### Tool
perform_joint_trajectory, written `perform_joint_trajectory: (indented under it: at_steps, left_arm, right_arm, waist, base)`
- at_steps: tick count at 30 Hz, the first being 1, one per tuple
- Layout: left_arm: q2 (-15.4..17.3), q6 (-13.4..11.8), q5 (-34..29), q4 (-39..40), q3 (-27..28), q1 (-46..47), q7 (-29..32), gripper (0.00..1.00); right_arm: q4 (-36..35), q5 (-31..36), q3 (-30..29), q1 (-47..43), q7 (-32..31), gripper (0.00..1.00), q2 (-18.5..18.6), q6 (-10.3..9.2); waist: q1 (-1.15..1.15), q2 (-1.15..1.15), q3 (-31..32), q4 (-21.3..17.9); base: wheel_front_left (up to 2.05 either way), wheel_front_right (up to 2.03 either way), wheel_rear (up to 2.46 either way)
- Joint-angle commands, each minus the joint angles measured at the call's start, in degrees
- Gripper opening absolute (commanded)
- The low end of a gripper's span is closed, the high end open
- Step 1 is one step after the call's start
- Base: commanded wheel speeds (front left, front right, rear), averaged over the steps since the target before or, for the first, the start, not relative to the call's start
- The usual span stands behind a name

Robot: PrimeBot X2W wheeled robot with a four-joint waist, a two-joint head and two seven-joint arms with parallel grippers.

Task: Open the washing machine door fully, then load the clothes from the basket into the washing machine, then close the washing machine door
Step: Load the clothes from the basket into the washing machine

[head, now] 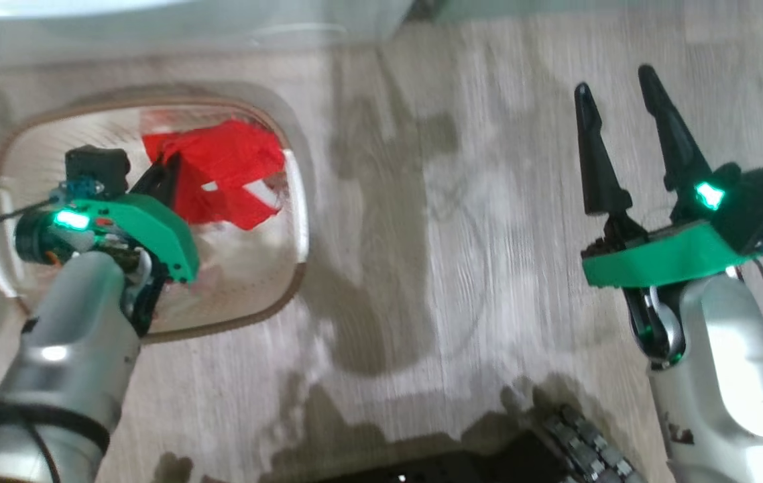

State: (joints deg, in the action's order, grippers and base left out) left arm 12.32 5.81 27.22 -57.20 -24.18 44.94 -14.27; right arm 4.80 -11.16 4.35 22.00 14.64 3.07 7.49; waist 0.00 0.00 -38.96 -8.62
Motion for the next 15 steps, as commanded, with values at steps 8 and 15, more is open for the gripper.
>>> perform_joint_trajectory:
  at_steps: [8,15]
  left_arm:
    - [2.8,-4.5,-2.9,21.2,7.2,-12.3,-0.7,0.0]
    - [2.6,-8.0,-4.6,37.6,12.0,-21.1,-0.7,0.0]
  right_arm:
    - [0.1,1.6,-0.2,-4.9,0.0,1.0,-0.2,0.0]
    - [0.5,2.1,-1.9,-7.3,-1.6,1.0,-0.2,0.0]
  waist:
    - [0.0,0.0,11.2,5.4]
    - [0.0,0.0,17.6,7.4]
  base:
    - [0.0,0.0,0.0]
    - [0.0,0.0,0.0]
